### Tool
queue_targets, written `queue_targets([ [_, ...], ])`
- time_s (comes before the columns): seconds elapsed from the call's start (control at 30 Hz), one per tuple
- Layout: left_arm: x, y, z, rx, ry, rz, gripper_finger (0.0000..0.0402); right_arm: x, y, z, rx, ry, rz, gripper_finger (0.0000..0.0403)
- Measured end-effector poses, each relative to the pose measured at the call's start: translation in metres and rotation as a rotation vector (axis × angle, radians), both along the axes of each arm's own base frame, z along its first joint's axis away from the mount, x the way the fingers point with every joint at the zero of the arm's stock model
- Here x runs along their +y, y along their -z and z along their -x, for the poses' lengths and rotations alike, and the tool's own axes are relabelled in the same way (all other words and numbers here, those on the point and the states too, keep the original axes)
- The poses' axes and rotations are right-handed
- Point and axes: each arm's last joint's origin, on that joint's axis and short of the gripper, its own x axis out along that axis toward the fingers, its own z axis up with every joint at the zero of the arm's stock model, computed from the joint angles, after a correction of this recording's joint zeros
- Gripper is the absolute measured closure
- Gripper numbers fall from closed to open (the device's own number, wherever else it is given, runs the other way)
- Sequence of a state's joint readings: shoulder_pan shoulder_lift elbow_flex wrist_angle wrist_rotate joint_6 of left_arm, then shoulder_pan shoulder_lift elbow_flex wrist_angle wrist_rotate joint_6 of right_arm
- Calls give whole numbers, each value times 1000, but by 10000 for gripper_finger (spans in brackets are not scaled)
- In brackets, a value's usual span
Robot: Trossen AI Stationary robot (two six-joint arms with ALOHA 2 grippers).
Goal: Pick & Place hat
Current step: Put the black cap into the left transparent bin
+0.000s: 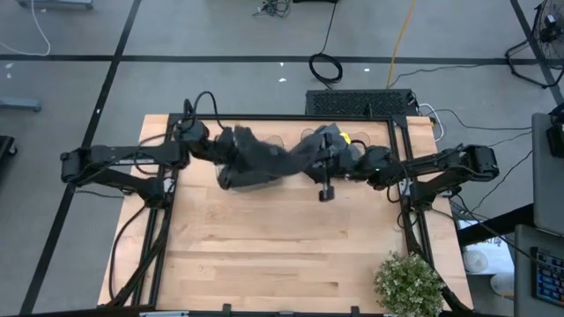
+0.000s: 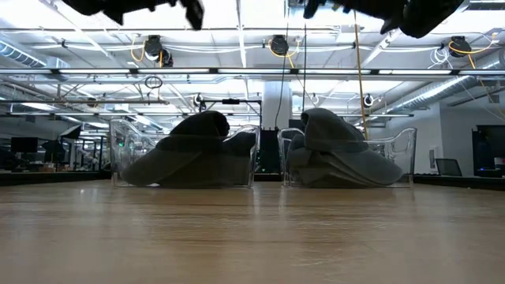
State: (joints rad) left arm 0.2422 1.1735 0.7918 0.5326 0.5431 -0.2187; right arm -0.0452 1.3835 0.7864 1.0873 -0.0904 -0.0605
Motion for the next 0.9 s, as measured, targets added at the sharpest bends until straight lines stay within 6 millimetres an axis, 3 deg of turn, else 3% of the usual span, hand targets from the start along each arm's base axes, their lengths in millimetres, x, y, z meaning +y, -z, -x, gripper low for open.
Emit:
queue_targets([
  [0.23,13,-7,57,290,-274,189,392,-11,25,-6,263,356,8,265],
  [0.4,10,9,80,564,-375,315,392,-19,33,-9,412,446,-49,214],
  [0.53,5,18,81,671,-344,348,392,-32,14,-18,527,381,-106,193],
  [0.67,-6,24,74,731,-183,347,392,-44,-10,-22,572,236,-135,181],
  [0.9,-32,24,70,711,71,167,392,-65,-33,-16,582,-95,-245,182],
])
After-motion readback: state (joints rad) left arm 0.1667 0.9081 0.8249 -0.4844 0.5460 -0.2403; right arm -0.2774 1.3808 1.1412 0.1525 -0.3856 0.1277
